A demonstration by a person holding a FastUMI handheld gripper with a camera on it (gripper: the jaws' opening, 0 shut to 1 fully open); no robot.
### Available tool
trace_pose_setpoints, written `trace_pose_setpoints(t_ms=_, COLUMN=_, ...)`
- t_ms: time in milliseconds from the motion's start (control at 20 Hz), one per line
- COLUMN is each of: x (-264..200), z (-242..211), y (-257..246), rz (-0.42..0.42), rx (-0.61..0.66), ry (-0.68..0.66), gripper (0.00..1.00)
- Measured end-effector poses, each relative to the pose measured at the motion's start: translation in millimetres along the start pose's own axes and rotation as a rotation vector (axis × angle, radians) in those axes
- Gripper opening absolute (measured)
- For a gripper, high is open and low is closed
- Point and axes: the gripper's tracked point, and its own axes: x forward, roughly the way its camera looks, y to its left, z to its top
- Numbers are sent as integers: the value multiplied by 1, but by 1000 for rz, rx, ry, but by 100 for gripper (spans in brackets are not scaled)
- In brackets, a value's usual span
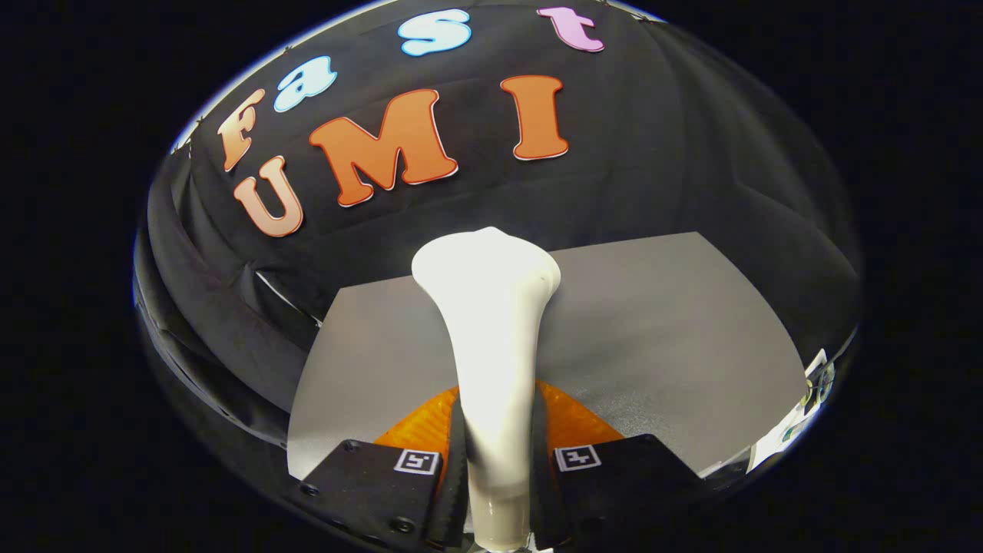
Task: Iron the clothes twice with a garment steamer, once on the left side and once on the right side.
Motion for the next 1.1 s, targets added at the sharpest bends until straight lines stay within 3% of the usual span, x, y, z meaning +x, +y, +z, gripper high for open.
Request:
trace_pose_setpoints(t_ms=400, x=-50, z=4, y=3, rz=-103, rx=87, ry=-107, gripper=41)
trace_pose_setpoints(t_ms=1100, x=-121, z=-51, y=130, rz=-133, rx=119, ry=-173, gripper=40)
